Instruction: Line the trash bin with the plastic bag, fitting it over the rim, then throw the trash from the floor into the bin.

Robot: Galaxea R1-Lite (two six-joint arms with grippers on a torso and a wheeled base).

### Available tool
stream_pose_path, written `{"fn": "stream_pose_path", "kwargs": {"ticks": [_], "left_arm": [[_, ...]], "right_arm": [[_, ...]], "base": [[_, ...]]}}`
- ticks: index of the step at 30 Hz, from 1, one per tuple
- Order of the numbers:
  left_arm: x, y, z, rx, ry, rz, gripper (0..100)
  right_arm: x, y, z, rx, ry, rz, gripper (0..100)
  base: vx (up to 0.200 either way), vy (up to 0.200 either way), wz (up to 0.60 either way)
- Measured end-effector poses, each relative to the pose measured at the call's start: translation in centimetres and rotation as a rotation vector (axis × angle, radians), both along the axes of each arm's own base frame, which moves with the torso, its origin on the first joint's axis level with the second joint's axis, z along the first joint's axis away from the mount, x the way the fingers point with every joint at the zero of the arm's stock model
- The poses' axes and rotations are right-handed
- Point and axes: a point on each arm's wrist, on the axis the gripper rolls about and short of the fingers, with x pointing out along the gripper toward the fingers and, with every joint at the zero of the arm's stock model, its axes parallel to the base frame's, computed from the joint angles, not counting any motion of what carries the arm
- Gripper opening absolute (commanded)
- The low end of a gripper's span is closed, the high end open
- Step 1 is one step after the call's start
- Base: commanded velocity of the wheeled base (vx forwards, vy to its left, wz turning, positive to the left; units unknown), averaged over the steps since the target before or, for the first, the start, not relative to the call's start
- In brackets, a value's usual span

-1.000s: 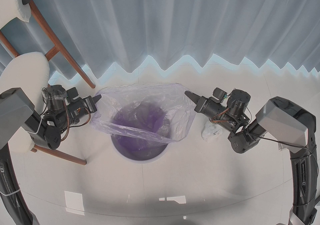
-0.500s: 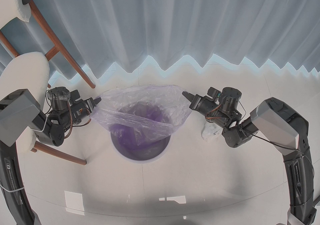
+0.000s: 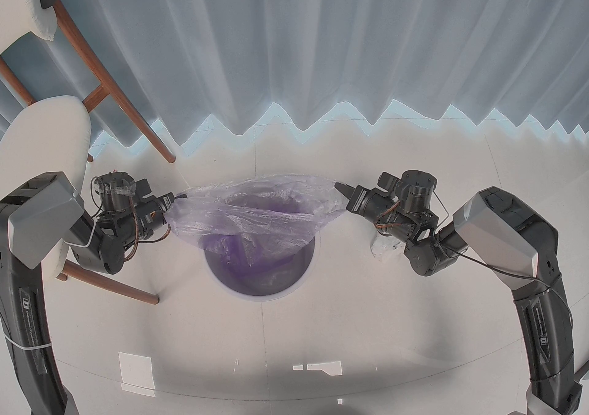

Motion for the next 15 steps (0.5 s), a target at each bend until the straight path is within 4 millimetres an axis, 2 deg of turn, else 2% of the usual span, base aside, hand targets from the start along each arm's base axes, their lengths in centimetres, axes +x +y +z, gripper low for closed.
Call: {"fn": "stream_pose_path", "kwargs": {"ticks": [7, 15], "left_arm": [[0.2, 0.2, -1.4, 0.000, 0.026, 0.003, 0], [-0.5, 0.1, -2.2, 0.000, 0.047, 0.003, 0]], "right_arm": [[-0.1, -0.1, -1.5, -0.007, 0.026, -0.009, 0], [-0.7, -0.2, -2.2, -0.003, 0.011, -0.011, 0]], "base": [[0.000, 0.000, 0.00], [0.000, 0.000, 0.00]]}}
